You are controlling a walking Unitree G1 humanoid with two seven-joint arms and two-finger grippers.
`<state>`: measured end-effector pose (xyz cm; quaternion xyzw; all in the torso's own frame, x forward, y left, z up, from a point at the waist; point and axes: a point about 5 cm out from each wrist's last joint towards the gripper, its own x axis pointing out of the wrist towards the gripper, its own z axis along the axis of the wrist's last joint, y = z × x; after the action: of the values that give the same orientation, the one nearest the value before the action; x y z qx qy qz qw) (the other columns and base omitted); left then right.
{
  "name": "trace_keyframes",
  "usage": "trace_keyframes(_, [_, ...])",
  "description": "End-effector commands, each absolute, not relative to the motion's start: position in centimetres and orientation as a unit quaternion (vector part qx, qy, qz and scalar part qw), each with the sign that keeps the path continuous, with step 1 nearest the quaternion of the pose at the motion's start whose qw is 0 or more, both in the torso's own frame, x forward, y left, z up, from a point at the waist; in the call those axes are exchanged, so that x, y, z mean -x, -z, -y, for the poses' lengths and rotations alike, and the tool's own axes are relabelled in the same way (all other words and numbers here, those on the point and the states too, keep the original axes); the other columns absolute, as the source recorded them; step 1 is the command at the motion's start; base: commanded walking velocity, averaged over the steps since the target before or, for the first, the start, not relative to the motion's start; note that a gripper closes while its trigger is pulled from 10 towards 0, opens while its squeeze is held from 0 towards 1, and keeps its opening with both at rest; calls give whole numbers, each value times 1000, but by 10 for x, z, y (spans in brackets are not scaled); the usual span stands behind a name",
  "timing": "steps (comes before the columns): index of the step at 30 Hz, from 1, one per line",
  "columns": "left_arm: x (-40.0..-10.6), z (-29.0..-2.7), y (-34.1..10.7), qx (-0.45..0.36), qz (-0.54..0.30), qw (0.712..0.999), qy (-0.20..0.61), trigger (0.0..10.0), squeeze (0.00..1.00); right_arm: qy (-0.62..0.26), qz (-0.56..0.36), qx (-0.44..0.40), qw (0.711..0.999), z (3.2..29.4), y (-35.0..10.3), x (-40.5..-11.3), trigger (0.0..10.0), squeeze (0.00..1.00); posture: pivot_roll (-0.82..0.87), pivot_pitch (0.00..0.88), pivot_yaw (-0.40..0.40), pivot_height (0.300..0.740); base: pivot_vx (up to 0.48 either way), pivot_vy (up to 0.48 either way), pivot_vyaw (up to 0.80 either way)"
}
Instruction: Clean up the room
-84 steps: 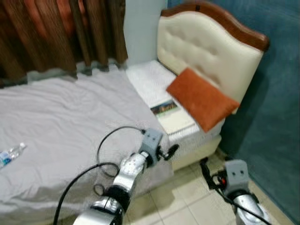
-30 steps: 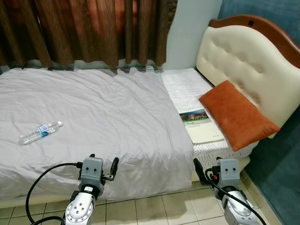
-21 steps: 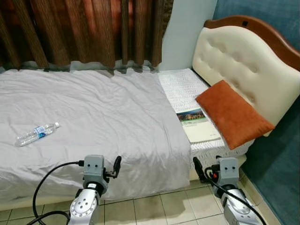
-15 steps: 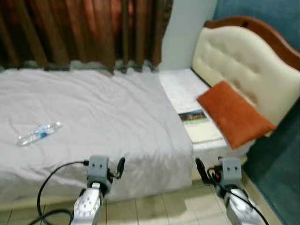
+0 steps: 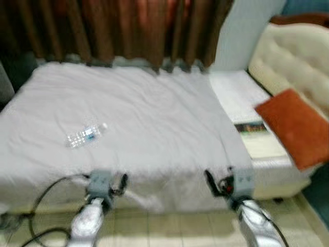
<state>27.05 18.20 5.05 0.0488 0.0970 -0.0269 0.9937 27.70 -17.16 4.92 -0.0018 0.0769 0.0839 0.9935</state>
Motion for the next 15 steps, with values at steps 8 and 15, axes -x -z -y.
trace_keyframes(8, [-271,-173,-48,-53,-107,991,53,10000,0,-65,-87,3,994,182,-41,-269,10000,0,63,0,-56,740,0,466,0])
trace_keyframes(15, [-273,-176,-47,-56,-115,990,56,10000,0,-66,-85,3,994,181,-40,-269,10000,0,65,0,-52,740,0,451,0])
